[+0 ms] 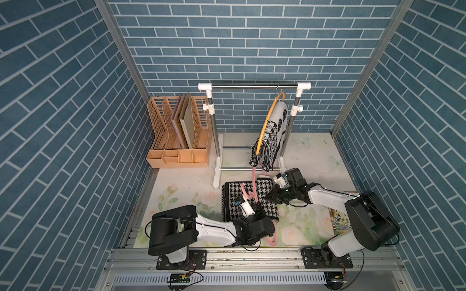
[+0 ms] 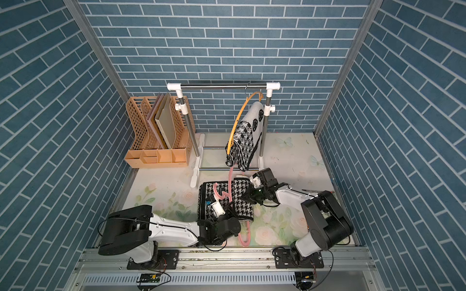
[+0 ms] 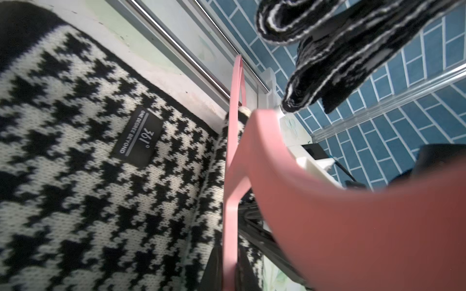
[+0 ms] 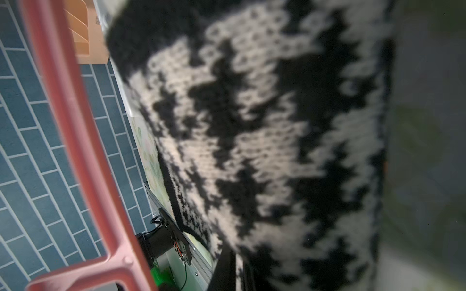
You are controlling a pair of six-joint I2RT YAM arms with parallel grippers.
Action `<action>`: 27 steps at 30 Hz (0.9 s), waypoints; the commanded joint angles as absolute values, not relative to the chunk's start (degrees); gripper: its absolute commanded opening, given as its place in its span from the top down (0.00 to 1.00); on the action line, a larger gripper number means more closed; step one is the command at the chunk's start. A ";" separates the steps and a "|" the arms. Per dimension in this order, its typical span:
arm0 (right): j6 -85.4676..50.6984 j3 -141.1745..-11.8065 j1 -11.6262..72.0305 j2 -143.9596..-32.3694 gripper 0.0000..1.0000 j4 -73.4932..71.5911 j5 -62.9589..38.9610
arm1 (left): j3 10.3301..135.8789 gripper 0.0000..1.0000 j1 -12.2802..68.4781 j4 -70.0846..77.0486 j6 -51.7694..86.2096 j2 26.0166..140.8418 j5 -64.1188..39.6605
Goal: Hang the scarf on the hanger
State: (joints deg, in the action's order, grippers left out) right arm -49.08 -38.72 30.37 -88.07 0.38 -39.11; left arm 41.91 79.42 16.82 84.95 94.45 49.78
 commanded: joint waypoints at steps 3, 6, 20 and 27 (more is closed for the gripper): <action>-48.44 -37.10 30.66 -90.81 0.87 -4.26 -41.57 | 49.73 1.00 79.09 12.76 71.06 97.76 45.11; -48.46 -36.39 30.58 -91.90 0.87 -5.69 -42.55 | 54.01 1.00 79.06 11.48 65.82 100.38 43.15; -47.15 -32.26 27.40 -88.60 0.58 -5.47 -44.10 | 74.01 0.91 78.75 -4.71 53.25 113.55 32.72; -46.49 -31.93 25.06 -86.75 0.56 -4.19 -44.12 | 70.42 0.44 78.99 0.92 50.48 109.59 29.83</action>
State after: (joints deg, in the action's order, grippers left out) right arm -44.66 -32.69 22.81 -87.42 -8.51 -43.90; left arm 70.43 77.25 -7.60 55.31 107.85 46.06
